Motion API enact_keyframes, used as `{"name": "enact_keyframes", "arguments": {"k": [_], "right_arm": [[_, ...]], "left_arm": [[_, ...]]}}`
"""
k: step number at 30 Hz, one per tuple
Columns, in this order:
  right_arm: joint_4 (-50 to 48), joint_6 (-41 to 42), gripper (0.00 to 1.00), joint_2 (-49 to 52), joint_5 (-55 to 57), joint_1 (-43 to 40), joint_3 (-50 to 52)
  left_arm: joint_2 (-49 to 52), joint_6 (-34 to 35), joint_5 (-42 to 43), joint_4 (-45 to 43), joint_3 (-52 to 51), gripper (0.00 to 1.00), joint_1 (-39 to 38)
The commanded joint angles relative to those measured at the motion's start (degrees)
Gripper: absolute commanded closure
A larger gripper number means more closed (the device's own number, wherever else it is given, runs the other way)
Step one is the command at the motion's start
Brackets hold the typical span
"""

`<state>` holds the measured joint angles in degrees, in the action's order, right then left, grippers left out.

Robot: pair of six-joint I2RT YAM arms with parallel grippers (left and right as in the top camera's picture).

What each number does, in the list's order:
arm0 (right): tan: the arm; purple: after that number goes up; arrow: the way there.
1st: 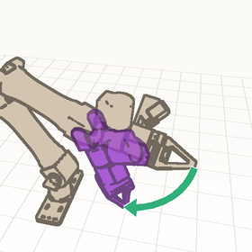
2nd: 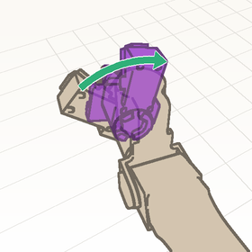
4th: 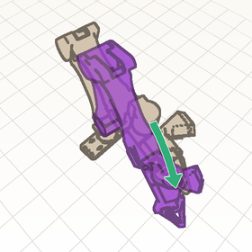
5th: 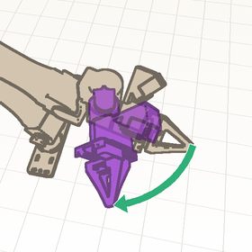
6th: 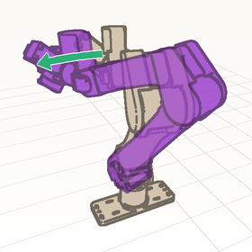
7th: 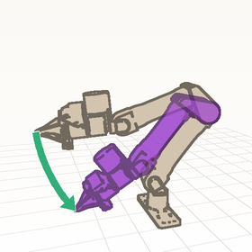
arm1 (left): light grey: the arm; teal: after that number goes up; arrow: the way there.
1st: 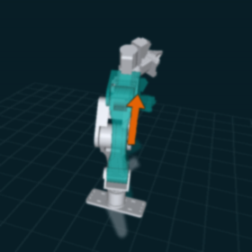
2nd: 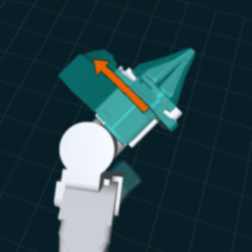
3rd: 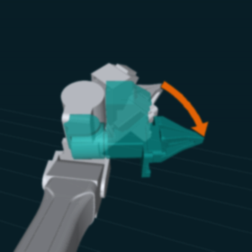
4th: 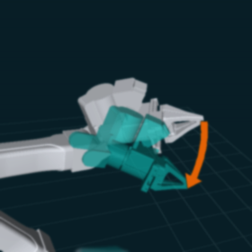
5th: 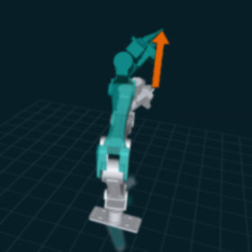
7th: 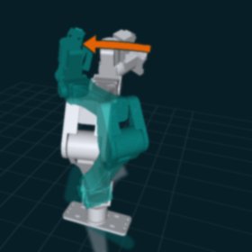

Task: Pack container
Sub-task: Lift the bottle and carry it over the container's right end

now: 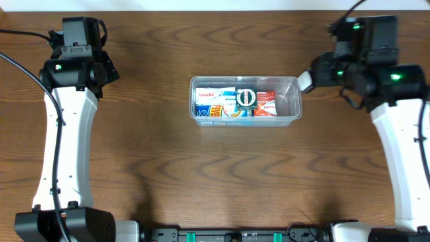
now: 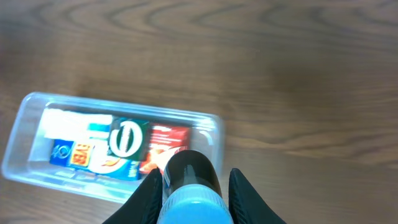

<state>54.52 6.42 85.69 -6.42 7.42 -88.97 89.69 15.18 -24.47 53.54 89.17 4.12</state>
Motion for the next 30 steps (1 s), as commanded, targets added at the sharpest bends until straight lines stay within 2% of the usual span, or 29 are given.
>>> {"name": "enact_keyframes", "arguments": {"k": [1,8,19,30], "right_arm": [[-2.03,3.76,0.93,1.49,0.24,3.08,1.84],[-5.92,7.91,0.93,4.59,3.41,6.88,5.11],[-4.61,11.45,0.93,6.32,19.78,14.05,5.16],[-4.68,15.43,0.89,9.03,24.44,15.74,6.14]], "left_arm": [[-0.20,-0.11,-1.31,0.02,0.42,0.02,0.20],[-0.22,-0.11,-1.33,0.02,0.42,0.02,0.20],[-0.20,-0.09,-1.31,0.02,0.42,0.02,0.20],[-0.22,-0.09,-1.31,0.02,0.42,0.02,0.20]]}}
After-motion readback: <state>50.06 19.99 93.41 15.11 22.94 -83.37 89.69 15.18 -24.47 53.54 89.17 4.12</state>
